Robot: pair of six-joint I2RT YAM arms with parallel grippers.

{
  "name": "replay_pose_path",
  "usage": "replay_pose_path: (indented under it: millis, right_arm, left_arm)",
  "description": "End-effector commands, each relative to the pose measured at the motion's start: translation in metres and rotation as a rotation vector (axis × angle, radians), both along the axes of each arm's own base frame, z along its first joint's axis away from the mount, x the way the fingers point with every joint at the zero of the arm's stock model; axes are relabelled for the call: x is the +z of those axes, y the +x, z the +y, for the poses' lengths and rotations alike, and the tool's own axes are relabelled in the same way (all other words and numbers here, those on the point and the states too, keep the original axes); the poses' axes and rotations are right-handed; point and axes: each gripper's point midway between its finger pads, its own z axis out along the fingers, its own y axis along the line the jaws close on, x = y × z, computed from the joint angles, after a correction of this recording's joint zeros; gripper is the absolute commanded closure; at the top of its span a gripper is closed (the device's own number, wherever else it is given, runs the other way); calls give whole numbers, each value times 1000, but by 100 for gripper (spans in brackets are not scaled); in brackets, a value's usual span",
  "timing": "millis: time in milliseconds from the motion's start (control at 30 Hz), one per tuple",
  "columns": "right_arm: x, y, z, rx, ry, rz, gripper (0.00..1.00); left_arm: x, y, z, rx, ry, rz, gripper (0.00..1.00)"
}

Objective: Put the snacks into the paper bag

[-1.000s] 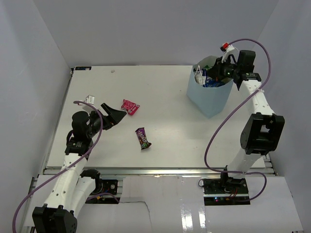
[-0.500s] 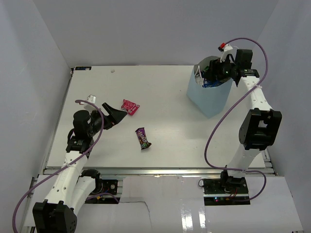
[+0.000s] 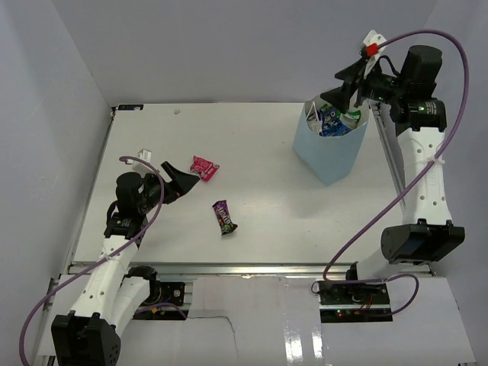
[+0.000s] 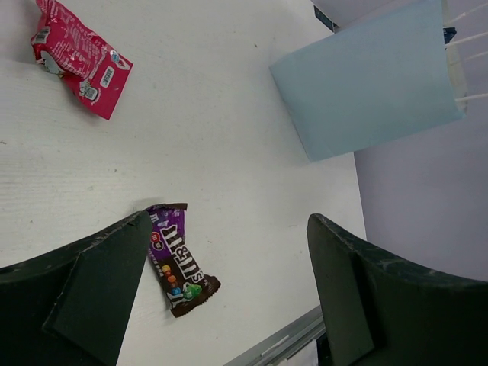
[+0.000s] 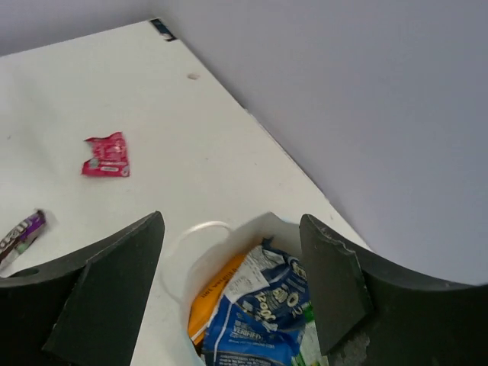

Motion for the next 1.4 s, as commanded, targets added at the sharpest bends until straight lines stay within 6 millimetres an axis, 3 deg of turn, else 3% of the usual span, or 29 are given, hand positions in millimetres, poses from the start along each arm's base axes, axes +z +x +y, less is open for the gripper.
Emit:
replay_pose_path:
  millis: [0,67,100,133,200,233,267,367,467,567,800,967,1200,1367]
  right_arm:
    - [2,-73,68,390,-52,-71,23]
    - [-29,-91,92,435,-106,2,23]
    - [-38,-113,120,509,-131,4,23]
    - [-71,-113,130,480,-171,95,23]
    - [-104,-132,166,530,-206,169,24]
    - [-142,-131,172,451,-241,302,24]
    - [-157,-129,183,419,-256,330,23]
    - [-232,-147,228,337,-342,527,21]
    - [-279,-147,254,168,-334,642,17]
    - [-312,-152,271,94,-354,722,16]
    - [-358,-165,294,75,-360,870,17]
    - [-384,-182,300,89,-404,927,31]
    - [-389,-190,303,124,-428,911,55]
    - [-376,-187,297,181,-430,859,82]
  left_arm:
    - [12,4,7,32,30,-25,5]
    - [10,5,10,57,27,-11,4]
    - [7,4,11,65,30,4,4]
    - [6,3,12,74,28,12,4]
    - [-1,3,19,126,28,51,4]
    - [-1,3,22,146,30,59,4]
    - [-7,0,25,173,27,100,4]
    - [-16,-5,42,287,35,172,5]
    - [-26,-14,57,395,34,239,7]
    - [-30,-24,64,443,20,262,8]
    - [-33,-36,66,471,-18,263,11]
    - [-36,-35,64,464,-17,285,12]
    - [-40,-29,56,422,-23,298,12]
    - [-43,-26,52,393,-24,293,13]
